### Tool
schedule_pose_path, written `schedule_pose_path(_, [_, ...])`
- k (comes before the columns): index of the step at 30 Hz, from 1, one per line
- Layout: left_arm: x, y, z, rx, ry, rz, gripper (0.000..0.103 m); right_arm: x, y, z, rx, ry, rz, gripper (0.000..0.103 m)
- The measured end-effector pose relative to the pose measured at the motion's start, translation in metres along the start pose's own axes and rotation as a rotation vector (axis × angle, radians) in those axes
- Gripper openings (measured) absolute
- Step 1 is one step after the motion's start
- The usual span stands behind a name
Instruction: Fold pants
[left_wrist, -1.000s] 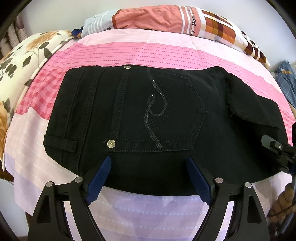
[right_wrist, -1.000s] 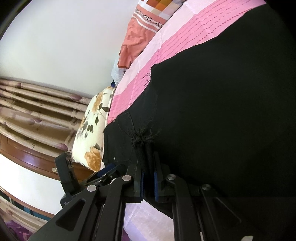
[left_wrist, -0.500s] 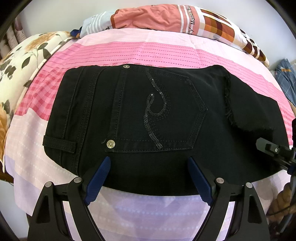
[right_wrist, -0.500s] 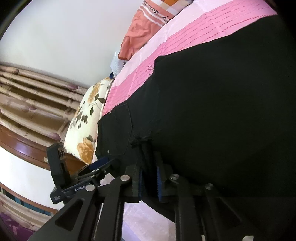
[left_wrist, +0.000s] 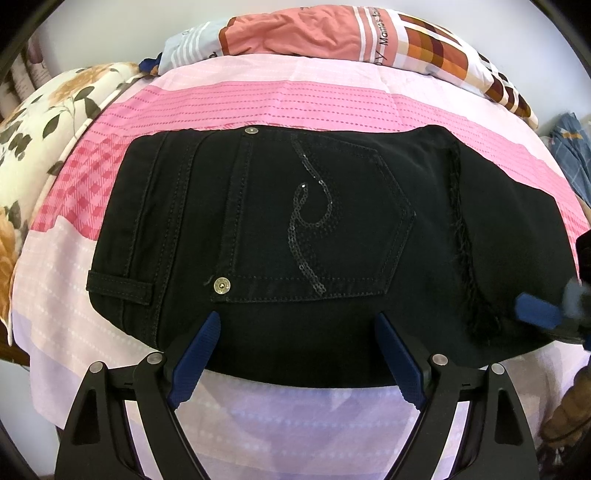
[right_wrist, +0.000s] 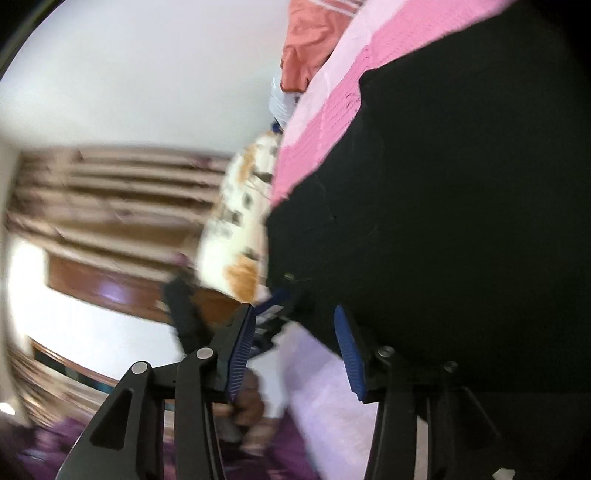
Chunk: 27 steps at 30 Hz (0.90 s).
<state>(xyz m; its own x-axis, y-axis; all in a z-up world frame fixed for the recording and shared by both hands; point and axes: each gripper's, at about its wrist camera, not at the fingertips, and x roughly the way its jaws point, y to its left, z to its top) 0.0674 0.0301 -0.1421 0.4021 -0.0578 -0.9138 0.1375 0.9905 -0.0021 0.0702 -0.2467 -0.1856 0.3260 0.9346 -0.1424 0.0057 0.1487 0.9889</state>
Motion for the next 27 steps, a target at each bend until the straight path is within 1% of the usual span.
schedule_pose_path(2, [0.000, 0.001, 0.000, -0.007, 0.001, -0.005, 0.086, -0.015, -0.004, 0.003, 0.040, -0.044, 0.016, 0.049])
schedule_pose_path(4, [-0.001, 0.002, 0.001, -0.017, -0.001, -0.007, 0.086, -0.027, -0.001, 0.007, 0.020, -0.076, -0.023, 0.051])
schedule_pose_path(5, [0.000, 0.003, 0.001, -0.020, -0.001, -0.008, 0.086, -0.028, 0.001, 0.007, 0.012, -0.077, -0.035, 0.051])
schedule_pose_path(9, [0.000, 0.003, 0.001, -0.012, -0.003, 0.000, 0.086, -0.012, 0.004, 0.004, -0.013, -0.031, -0.073, 0.052])
schedule_pose_path(12, [0.000, 0.002, 0.001, -0.008, -0.001, 0.002, 0.086, 0.005, 0.007, 0.003, -0.055, 0.012, -0.124, 0.052])
schedule_pose_path(13, [0.000, 0.003, 0.001, -0.011, 0.001, -0.001, 0.086, 0.010, 0.008, 0.003, -0.063, 0.025, -0.125, 0.052])
schedule_pose_path(15, [0.000, 0.003, 0.001, -0.019, 0.004, -0.005, 0.086, 0.015, 0.011, 0.003, -0.073, 0.045, -0.129, 0.052])
schedule_pose_path(16, [0.000, 0.004, 0.002, -0.021, 0.005, -0.005, 0.086, 0.015, 0.015, 0.003, -0.092, 0.048, -0.154, 0.052])
schedule_pose_path(17, [0.000, 0.004, 0.002, -0.024, 0.006, -0.007, 0.086, 0.014, 0.021, 0.001, -0.124, 0.046, -0.200, 0.052])
schedule_pose_path(18, [0.000, 0.005, 0.002, -0.027, 0.007, -0.009, 0.086, 0.015, 0.030, -0.002, -0.191, 0.046, -0.281, 0.052])
schedule_pose_path(22, [-0.001, 0.009, 0.002, -0.033, 0.010, -0.008, 0.086, 0.027, 0.064, -0.030, -0.492, 0.100, -0.556, 0.052])
schedule_pose_path(24, [-0.001, 0.011, 0.002, -0.034, 0.011, -0.011, 0.086, 0.034, 0.069, -0.043, -0.583, 0.132, -0.626, 0.051])
schedule_pose_path(25, [-0.001, 0.011, 0.002, -0.033, 0.011, -0.012, 0.086, 0.041, 0.071, -0.051, -0.651, 0.154, -0.681, 0.051])
schedule_pose_path(27, [-0.001, 0.012, 0.002, -0.032, 0.011, -0.011, 0.086, 0.049, 0.070, -0.060, -0.731, 0.181, -0.744, 0.050])
